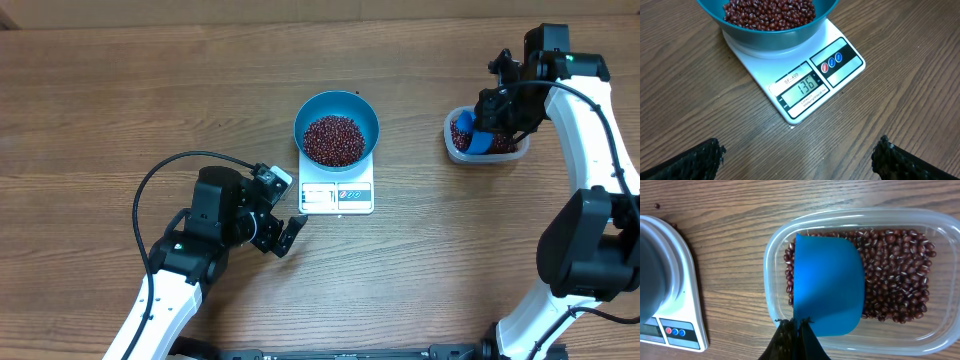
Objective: Scoop item into bowl and weigh 150g on scale
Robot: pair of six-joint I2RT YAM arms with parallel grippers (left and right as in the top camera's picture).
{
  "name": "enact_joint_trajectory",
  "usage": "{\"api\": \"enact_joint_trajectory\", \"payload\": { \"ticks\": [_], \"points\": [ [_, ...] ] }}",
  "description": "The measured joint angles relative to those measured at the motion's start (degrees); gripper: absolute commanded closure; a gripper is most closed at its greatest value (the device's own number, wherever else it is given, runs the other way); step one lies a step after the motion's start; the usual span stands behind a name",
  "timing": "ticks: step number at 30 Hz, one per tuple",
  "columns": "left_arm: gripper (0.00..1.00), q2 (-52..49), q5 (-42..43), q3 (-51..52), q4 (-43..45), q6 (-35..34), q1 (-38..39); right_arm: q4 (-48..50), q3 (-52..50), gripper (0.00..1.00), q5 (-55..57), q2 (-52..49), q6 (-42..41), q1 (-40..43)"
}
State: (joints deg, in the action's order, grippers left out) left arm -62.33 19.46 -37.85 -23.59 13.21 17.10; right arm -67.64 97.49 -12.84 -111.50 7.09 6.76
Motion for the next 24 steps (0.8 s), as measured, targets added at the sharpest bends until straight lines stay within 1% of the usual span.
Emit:
{"api": "enact_joint_trajectory", "payload": {
  "ticks": [8, 12, 17, 24],
  "points": [
    [0.00, 0.00, 0.00, 0.00, 0.00, -0.02, 0.00, -4.31, 4.11, 0.96, -4.70, 0.00, 0.44, 4.81],
    [0.00, 0.00, 0.00, 0.00, 0.00, -0.02, 0.00, -6.56, 4.76, 0.96, -9.40, 0.26, 1.40, 8.09],
    [0.00, 0.00, 0.00, 0.00, 0.00, -0.02, 0.00, -7.06, 4.76, 0.96, -15.47, 0.66, 3.04, 10.82],
    [0.00, 0.00, 0.00, 0.00, 0.00, -0.02, 0.00, -6.93, 4.76, 0.96, -23.32, 1.88, 4.55, 10.86]
  ]
}}
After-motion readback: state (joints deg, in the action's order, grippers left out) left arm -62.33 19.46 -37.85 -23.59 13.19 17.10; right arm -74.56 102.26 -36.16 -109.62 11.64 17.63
